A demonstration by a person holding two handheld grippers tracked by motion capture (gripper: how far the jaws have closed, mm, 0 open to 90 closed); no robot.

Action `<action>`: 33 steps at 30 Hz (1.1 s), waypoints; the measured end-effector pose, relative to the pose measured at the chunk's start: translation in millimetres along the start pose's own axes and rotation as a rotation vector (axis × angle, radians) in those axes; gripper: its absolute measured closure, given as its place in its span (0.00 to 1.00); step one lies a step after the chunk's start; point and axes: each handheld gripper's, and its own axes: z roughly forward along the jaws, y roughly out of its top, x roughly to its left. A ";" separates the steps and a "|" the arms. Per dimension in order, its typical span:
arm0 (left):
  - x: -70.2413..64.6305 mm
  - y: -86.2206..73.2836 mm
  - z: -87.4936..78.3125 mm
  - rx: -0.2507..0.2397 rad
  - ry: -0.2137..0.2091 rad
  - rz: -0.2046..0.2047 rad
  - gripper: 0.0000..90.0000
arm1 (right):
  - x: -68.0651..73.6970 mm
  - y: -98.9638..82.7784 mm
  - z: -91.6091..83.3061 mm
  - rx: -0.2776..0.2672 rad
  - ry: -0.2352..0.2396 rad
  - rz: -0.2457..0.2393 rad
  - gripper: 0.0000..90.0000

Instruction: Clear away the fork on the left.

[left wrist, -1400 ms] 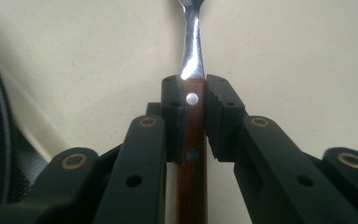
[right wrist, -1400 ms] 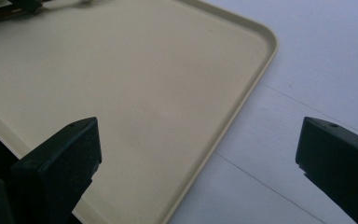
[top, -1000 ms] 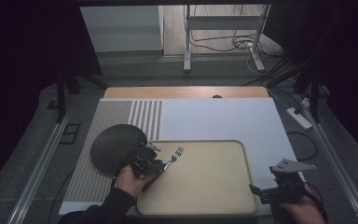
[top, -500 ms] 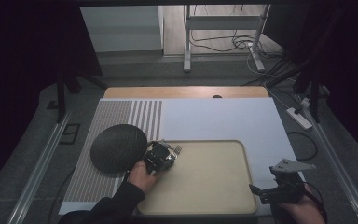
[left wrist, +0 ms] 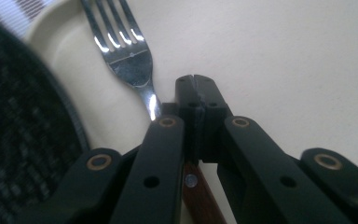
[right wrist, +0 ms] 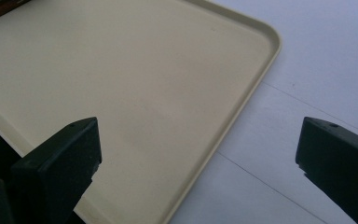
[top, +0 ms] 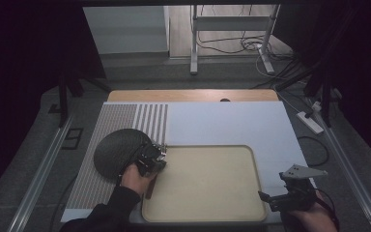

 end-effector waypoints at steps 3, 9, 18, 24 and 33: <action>3.4 -2.0 -1.7 0.005 -0.001 -0.012 0.99 | 0.0 0.0 0.0 0.000 0.001 0.000 0.01; 8.2 -5.5 -4.0 0.006 -0.015 -0.021 0.97 | 0.0 -0.1 -0.2 0.000 0.003 -0.003 0.01; 14.8 -7.4 -16.6 -0.100 -0.129 -0.008 0.59 | -0.2 -0.4 -0.9 -0.001 0.010 -0.007 0.01; 21.3 -14.1 -28.7 -0.152 -0.148 0.018 0.32 | 0.0 -0.2 -0.6 -0.001 0.008 -0.005 0.01; 35.5 -34.8 -63.1 -0.223 -0.138 -0.008 0.12 | 0.0 0.0 -0.8 -0.004 0.009 -0.001 0.01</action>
